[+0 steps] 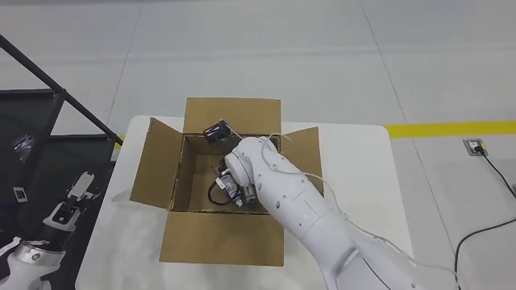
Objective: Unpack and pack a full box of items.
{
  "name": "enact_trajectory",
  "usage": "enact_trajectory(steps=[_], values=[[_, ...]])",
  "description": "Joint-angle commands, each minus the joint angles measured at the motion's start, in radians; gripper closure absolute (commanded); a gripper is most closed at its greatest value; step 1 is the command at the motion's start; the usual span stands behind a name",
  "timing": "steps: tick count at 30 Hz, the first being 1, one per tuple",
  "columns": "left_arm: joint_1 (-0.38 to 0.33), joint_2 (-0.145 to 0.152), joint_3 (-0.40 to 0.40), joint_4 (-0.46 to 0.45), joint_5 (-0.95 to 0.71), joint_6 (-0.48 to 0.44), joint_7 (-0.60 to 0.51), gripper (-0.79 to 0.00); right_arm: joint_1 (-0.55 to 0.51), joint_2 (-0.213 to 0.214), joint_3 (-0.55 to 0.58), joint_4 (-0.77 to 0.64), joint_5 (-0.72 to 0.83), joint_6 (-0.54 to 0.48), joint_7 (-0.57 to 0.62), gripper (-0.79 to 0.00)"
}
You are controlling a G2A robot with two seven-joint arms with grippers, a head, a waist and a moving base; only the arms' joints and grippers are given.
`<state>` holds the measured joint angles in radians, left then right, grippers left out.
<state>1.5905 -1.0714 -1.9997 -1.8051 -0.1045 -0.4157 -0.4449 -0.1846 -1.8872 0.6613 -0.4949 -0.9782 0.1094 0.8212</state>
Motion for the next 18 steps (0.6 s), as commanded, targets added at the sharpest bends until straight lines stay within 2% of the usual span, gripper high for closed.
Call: enact_trajectory(steps=[1, 6, 14, 18], values=[[-0.004, 0.001, 0.004, -0.005, 0.013, 0.006, -0.011, -0.785, -0.021, 0.011, 0.011, -0.072, -0.024, 0.041, -0.022, -0.785], [-0.015, 0.005, 0.021, -0.023, 0.048, 0.003, -0.058, -0.785, -0.12, 0.065, 0.066, -0.321, -0.118, 0.113, -0.03, -0.785], [-0.018, 0.009, 0.068, -0.051, 0.123, -0.01, -0.11, -0.785, -0.435, 0.176, 0.227, -0.853, -0.353, 0.14, 0.043, -0.785], [-0.02, 0.009, 0.087, -0.056, 0.151, -0.011, -0.106, -0.785, -0.445, 0.179, 0.231, -0.868, -0.363, 0.14, 0.05, -0.785]])
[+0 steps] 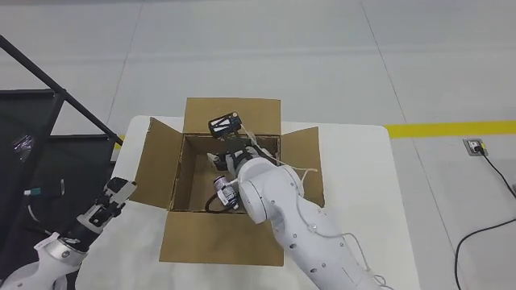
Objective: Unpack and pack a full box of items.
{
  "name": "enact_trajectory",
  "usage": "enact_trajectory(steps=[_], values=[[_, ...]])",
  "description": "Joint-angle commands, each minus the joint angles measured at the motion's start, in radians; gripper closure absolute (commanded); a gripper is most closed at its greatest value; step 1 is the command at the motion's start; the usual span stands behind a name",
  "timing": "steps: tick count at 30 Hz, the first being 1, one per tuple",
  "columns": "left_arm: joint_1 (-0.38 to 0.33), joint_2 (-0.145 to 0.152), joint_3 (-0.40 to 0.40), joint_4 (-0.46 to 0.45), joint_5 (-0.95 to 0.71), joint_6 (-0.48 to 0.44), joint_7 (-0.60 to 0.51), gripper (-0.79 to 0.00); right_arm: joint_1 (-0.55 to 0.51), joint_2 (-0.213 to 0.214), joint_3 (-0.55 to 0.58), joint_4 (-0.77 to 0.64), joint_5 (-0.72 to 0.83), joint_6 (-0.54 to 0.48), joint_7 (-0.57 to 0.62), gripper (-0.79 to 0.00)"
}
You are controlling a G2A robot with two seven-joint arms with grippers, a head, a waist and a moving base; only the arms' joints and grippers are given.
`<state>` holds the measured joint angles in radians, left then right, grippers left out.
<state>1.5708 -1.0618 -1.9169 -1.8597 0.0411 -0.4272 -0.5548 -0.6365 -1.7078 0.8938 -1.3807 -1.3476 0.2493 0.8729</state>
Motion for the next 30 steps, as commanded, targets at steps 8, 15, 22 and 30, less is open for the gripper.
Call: enact_trajectory(steps=[8, 15, 22, 30], values=[[-0.008, 0.001, 0.037, -0.017, 0.035, 0.013, 0.007, -0.785, -0.018, 0.002, 0.019, 0.005, 0.03, -0.017, -0.033, -0.785], [-0.011, 0.001, 0.078, -0.056, 0.066, 0.015, -0.004, -0.785, -0.176, 0.039, 0.204, -0.236, 0.192, -0.19, -0.081, -0.785], [-0.026, 0.002, 0.146, -0.087, 0.111, 0.02, -0.031, -0.785, -0.351, 0.08, 0.432, -0.506, 0.366, -0.323, 0.002, -0.785], [-0.077, 0.003, 0.243, -0.07, 0.17, 0.049, -0.075, -0.785, -0.447, 0.114, 0.677, -0.583, 0.536, -0.314, 0.092, -0.785]])
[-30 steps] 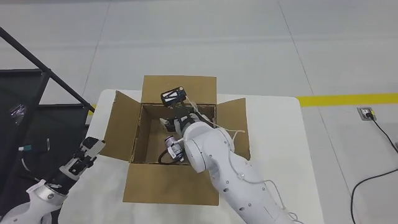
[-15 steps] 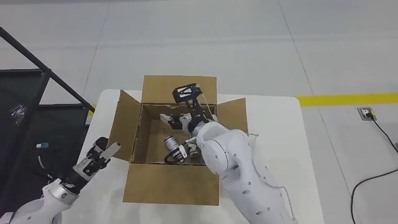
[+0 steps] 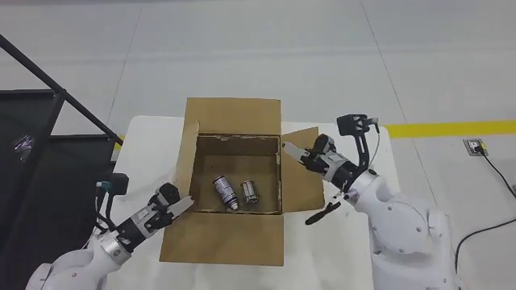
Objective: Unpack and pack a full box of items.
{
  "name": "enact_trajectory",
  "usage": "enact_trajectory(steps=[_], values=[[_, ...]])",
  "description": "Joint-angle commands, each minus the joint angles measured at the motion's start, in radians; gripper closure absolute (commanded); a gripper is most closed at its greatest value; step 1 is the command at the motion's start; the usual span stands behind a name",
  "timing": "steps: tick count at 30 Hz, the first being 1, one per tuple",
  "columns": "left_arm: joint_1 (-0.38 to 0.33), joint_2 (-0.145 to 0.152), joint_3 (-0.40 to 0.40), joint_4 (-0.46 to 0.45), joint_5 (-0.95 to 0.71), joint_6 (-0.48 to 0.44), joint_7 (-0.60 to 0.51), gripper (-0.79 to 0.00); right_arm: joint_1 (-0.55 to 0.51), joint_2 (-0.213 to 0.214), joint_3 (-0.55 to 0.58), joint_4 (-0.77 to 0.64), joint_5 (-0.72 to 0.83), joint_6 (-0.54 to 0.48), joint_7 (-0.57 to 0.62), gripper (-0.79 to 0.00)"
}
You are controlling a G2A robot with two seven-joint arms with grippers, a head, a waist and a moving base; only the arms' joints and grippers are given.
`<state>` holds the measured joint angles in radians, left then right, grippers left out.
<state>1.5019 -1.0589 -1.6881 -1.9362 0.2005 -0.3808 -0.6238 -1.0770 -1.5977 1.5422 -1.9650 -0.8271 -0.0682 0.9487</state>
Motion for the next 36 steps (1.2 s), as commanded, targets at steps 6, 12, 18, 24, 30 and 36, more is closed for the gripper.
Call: enact_trajectory(steps=[6, 12, 18, 24, 30, 36], values=[[-0.05, 0.0, 0.071, 0.046, 0.058, 0.016, -0.008, -0.785, 0.032, 0.027, 0.114, 0.126, 0.116, 0.03, 0.129, -0.785], [-0.072, 0.001, 0.099, 0.073, 0.076, 0.024, -0.019, -0.785, 0.151, 0.046, 0.077, 0.295, 0.173, -0.014, 0.273, -0.785], [-0.072, 0.002, 0.107, 0.081, 0.086, 0.024, -0.013, -0.785, 0.178, 0.057, 0.022, 0.285, 0.337, -0.118, 0.355, -0.785], [-0.066, 0.004, 0.104, 0.081, 0.08, 0.026, -0.002, -0.785, 0.24, 0.061, -0.075, 0.337, 0.432, -0.134, 0.385, -0.785], [-0.065, 0.005, 0.102, 0.093, 0.081, 0.041, 0.009, -0.785, 0.34, 0.051, -0.216, 0.509, 0.42, -0.128, 0.278, -0.785], [-0.075, 0.003, 0.108, 0.109, 0.068, 0.12, 0.044, -0.785, 0.434, 0.038, -0.314, 0.714, 0.407, -0.113, 0.177, -0.785]])
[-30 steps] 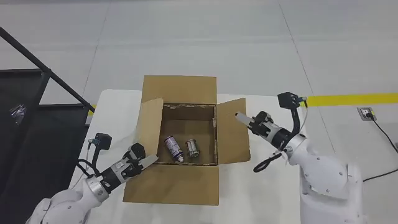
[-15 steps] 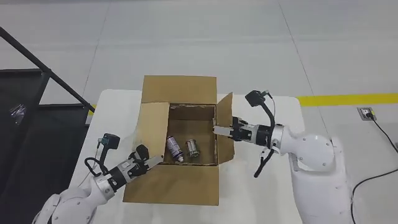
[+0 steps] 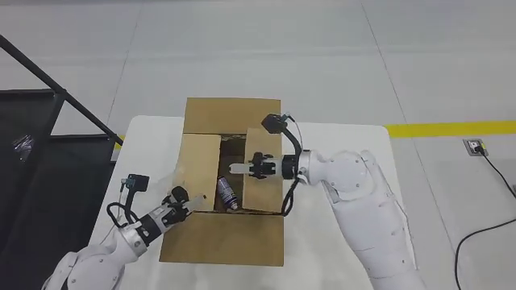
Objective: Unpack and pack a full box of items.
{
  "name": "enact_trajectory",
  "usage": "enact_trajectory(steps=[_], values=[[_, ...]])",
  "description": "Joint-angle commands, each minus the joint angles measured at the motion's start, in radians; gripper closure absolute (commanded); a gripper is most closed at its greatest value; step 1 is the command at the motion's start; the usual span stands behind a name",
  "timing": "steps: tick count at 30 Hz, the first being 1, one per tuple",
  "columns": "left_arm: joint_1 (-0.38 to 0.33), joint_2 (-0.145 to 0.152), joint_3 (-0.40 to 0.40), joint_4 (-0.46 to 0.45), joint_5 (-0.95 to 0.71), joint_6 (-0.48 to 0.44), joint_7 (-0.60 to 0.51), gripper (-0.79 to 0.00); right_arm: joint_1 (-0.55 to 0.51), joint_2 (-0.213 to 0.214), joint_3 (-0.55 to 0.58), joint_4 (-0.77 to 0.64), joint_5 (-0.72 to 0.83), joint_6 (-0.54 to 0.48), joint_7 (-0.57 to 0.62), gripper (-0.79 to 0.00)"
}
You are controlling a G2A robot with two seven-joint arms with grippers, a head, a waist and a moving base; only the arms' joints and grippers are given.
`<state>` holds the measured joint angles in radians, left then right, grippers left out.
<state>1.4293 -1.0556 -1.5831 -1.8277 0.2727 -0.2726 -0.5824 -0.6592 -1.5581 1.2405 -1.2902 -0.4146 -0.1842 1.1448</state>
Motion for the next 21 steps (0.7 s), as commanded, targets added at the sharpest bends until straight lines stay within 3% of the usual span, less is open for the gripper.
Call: enact_trajectory(steps=[1, 13, 21], values=[[-0.005, 0.0, 0.004, 0.001, -0.005, 0.015, 0.003, -0.785, 0.028, -0.003, -0.026, 0.064, -0.006, 0.001, -0.028, -0.785], [-0.003, 0.001, -0.004, -0.001, -0.01, 0.017, 0.023, -0.785, 0.092, -0.006, -0.09, 0.225, -0.001, -0.026, -0.096, -0.785], [0.039, 0.013, -0.157, -0.037, -0.154, -0.017, -0.018, -0.785, 0.076, 0.007, -0.081, 0.172, 0.017, -0.084, -0.123, -0.785]])
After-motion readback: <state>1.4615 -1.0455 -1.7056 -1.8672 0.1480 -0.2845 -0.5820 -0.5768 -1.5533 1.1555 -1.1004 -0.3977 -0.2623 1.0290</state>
